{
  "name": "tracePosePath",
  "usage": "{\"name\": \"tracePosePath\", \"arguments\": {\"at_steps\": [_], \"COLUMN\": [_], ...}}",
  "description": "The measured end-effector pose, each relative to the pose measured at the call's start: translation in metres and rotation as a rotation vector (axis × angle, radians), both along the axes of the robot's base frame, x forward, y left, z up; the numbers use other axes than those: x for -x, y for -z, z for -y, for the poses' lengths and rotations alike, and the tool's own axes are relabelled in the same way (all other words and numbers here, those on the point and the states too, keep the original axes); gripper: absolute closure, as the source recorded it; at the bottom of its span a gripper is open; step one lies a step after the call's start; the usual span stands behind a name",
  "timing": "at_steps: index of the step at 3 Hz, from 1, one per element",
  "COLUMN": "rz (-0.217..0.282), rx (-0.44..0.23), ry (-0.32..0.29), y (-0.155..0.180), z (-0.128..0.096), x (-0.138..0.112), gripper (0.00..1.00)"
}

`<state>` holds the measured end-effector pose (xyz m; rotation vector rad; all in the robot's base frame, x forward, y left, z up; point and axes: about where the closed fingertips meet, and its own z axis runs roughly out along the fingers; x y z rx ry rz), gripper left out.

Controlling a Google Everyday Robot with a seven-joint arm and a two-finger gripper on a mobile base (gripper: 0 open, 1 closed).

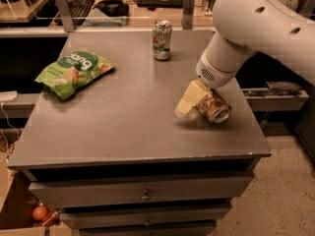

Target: Place orange can upright

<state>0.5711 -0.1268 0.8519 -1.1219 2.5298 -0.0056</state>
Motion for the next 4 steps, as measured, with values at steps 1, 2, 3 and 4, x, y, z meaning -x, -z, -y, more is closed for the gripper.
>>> {"name": "tracePosePath", "arguments": {"at_steps": [1, 2, 3, 4], "rz": [-0.003, -0.018, -0.027, -0.026], "rx": [0.015, 0.037, 0.020, 0.006], "ry": [0.131, 0.232, 0.339, 0.362], "y": [0.008, 0.016, 0.021, 0.020], "z": [0.012, 0.024, 0.032, 0.030], "x": [-0.016, -0.025, -0.029, -0.031], "gripper": [0.00, 0.00, 0.26, 0.48]}}
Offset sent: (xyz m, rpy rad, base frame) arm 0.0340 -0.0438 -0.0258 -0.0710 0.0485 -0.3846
